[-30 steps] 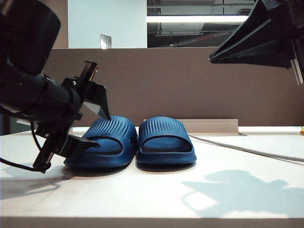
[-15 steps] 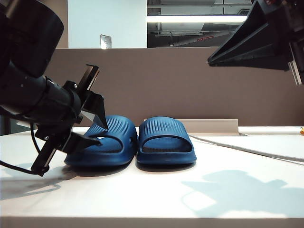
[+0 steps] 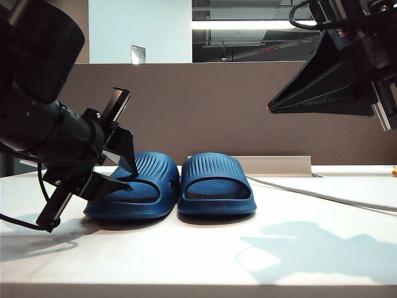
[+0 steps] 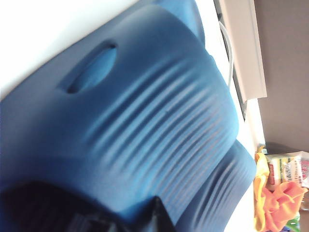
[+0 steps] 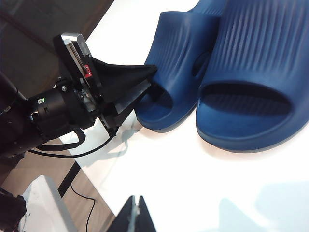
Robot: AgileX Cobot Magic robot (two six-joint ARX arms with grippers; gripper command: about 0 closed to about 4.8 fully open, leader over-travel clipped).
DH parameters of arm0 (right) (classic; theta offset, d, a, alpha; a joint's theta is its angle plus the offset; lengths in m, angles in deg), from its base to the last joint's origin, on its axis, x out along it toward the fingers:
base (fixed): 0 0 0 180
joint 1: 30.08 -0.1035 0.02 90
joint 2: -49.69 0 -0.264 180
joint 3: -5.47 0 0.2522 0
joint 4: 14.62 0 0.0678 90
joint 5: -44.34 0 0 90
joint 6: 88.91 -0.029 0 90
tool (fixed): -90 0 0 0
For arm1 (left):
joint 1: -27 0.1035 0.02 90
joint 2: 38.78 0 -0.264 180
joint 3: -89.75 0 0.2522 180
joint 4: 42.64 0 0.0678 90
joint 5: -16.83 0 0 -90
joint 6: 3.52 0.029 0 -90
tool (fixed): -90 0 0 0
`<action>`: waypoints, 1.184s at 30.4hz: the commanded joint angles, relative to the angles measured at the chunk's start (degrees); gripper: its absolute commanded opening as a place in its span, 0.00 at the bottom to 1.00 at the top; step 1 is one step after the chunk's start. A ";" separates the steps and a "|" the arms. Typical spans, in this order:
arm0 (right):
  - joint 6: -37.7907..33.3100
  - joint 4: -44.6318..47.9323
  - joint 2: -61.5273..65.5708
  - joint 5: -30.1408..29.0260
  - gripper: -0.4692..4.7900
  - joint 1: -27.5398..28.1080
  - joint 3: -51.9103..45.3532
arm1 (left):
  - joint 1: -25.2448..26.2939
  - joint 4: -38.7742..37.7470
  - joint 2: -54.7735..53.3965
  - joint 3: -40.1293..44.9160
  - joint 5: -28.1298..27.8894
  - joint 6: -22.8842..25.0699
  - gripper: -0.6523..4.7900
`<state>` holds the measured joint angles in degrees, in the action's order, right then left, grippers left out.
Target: Interlock the pair of blue slippers on the table with their fronts facing up.
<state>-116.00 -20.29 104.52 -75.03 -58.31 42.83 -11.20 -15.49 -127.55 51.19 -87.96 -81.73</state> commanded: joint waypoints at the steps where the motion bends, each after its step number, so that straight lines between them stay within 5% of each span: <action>1: 0.39 1.27 -0.04 0.09 0.08 -0.11 0.28 | -0.04 -0.59 0.02 -0.17 -0.66 1.68 0.27; 5: 0.59 1.22 -0.04 0.09 0.08 -0.11 0.28 | -0.02 -1.25 0.02 -0.17 -0.66 1.79 0.24; 7: 0.59 1.22 -0.04 0.11 0.08 -0.11 0.28 | -0.02 -1.46 0.02 -0.17 -0.66 2.32 0.10; 36: 2.05 1.14 -0.02 1.42 0.08 -0.11 0.22 | 1.75 3.65 6.21 -0.17 3.37 17.11 0.11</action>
<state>-114.49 -20.13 104.52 -73.78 -58.31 42.76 -10.26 -13.29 -122.50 51.10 -85.44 -66.21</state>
